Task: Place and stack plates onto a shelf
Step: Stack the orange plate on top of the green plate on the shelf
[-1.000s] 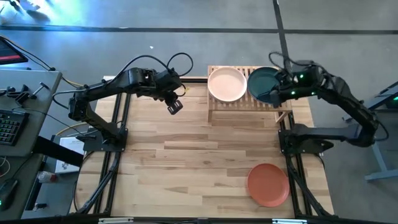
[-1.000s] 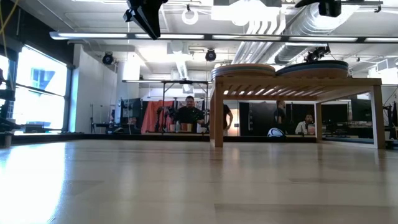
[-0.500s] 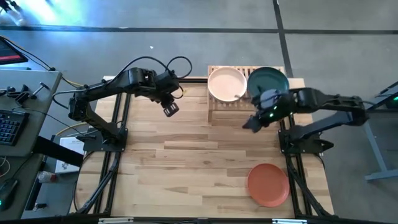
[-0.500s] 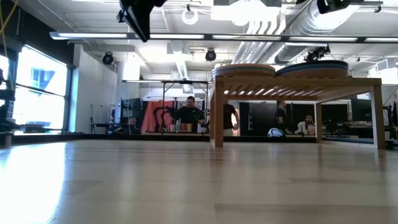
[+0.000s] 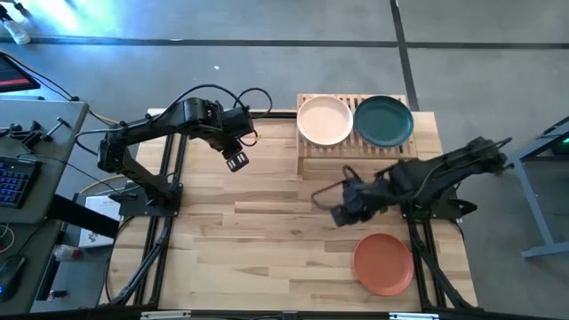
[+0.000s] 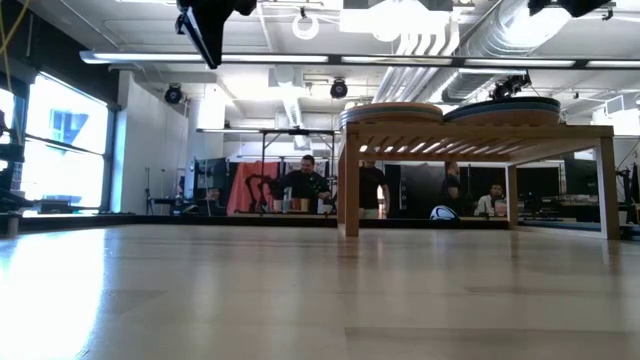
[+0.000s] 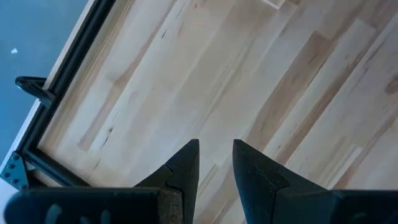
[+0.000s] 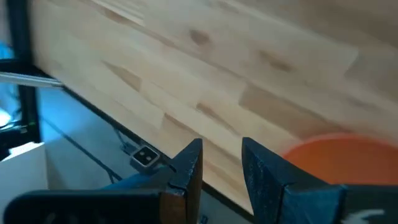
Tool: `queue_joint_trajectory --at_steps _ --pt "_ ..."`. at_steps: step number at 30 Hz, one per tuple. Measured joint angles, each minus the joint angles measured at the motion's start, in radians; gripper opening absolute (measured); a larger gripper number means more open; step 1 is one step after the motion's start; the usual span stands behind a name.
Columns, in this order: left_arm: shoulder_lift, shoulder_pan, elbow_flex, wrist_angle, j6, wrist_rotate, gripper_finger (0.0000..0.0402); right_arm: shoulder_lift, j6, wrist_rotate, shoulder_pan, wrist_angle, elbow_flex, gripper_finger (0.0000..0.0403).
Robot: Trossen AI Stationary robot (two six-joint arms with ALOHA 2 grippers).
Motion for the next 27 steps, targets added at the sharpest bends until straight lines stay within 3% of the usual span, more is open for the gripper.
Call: queue_joint_trajectory --at_steps 15,27 --pt "0.000 -0.003 0.000 0.010 0.026 -0.002 0.0087 0.234 0.481 -0.021 0.232 0.003 0.000 0.0094" --pt "0.000 -0.003 0.000 0.018 0.026 -0.003 0.0087 0.382 0.537 -0.025 0.309 0.002 0.000 0.0094"
